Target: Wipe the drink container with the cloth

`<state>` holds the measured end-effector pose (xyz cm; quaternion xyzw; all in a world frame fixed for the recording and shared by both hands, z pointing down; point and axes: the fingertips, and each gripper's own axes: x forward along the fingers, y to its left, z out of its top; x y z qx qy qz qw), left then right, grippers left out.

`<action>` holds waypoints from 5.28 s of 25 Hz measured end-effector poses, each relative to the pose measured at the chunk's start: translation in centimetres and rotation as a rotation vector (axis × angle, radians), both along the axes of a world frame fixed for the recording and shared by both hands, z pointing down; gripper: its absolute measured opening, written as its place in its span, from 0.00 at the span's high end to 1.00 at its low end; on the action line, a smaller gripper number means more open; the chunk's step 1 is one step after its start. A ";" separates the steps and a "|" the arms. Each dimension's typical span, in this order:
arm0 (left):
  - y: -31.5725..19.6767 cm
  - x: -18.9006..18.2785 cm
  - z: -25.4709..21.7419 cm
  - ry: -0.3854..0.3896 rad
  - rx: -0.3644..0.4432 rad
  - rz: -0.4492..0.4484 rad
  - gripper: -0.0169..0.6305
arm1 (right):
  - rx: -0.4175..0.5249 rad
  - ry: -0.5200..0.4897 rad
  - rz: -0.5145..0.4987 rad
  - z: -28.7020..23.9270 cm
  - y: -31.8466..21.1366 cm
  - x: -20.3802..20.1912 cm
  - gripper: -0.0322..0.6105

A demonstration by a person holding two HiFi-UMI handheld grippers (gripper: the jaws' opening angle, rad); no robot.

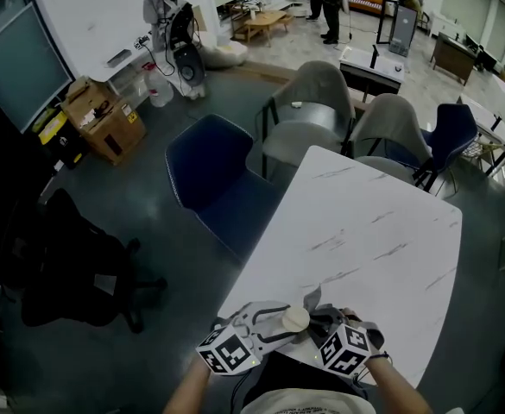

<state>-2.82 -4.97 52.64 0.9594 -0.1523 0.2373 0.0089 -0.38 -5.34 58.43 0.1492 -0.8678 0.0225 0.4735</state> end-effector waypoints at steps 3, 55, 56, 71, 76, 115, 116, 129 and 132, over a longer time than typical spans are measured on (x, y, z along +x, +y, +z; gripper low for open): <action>0.0 0.1 0.4 -0.007 0.001 -0.060 0.58 | 0.002 0.016 -0.005 1.6 0.2 -0.1 0.86; 0.0 -0.4 -1.0 0.079 0.018 -0.184 0.58 | 0.092 -0.145 -0.008 -5.5 -0.1 -0.7 0.86; 0.0 -0.4 -1.1 0.078 0.016 -0.153 0.58 | 0.095 -0.140 -0.019 -5.6 -0.1 -0.7 0.86; 0.3 -0.4 -1.2 0.067 -0.009 0.113 0.58 | 0.083 -0.040 -0.112 -2.9 -0.2 -1.0 0.86; 0.5 -0.7 -0.5 0.072 -0.021 0.114 0.58 | 0.060 -0.031 -0.102 -0.8 -0.2 -1.0 0.86; -0.8 0.2 -1.7 0.203 0.030 -0.476 0.54 | -0.037 -0.017 -0.031 6.4 0.6 -1.1 0.86; -0.8 0.2 -1.9 0.207 0.024 -0.464 0.54 | -0.039 -0.022 -0.033 6.1 0.6 -1.1 0.86; 0.1 -0.2 -1.4 0.159 -0.012 -0.171 0.54 | 0.002 -0.062 -0.132 0.6 0.9 -1.6 0.86; 0.4 -0.2 -1.3 0.144 -0.025 -0.109 0.54 | 0.021 -0.061 -0.167 -0.6 1.0 -1.7 0.86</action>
